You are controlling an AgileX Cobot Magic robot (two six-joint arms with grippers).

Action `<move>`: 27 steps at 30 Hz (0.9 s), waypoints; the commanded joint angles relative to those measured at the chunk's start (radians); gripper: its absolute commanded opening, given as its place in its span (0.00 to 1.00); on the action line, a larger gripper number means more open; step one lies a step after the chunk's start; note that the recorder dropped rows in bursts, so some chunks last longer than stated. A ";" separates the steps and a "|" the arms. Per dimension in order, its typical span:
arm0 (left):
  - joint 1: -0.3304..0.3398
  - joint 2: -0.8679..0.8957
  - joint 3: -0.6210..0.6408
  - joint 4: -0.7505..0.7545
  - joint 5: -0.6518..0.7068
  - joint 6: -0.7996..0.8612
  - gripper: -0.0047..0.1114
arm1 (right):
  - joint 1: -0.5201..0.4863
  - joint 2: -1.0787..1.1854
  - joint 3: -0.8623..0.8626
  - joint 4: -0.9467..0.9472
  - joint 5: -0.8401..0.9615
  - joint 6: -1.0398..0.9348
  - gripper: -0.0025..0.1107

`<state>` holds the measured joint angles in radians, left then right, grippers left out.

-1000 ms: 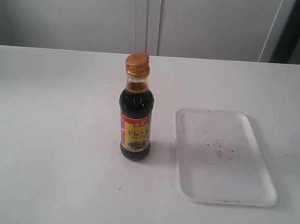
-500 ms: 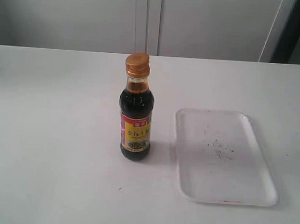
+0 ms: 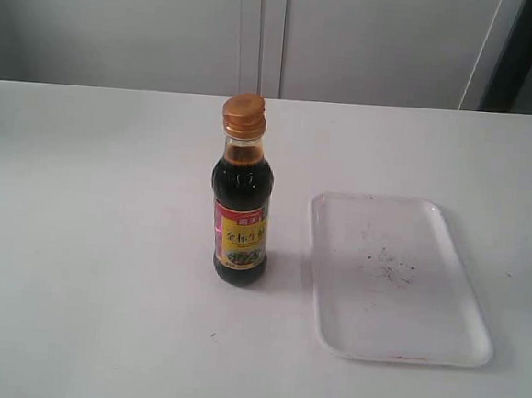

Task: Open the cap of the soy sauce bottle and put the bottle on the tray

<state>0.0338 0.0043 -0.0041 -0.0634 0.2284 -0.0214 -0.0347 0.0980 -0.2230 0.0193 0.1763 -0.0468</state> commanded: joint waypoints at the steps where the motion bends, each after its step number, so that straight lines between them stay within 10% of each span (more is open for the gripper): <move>1: 0.004 -0.004 0.004 -0.017 0.004 0.003 0.04 | 0.005 -0.004 0.048 -0.039 0.054 0.083 0.02; 27: 0.004 -0.004 0.004 -0.017 0.004 0.003 0.04 | 0.005 -0.098 0.223 -0.037 0.173 0.074 0.02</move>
<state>0.0338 0.0043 -0.0041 -0.0634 0.2284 -0.0214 -0.0347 0.0057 -0.0068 -0.0097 0.3439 0.0297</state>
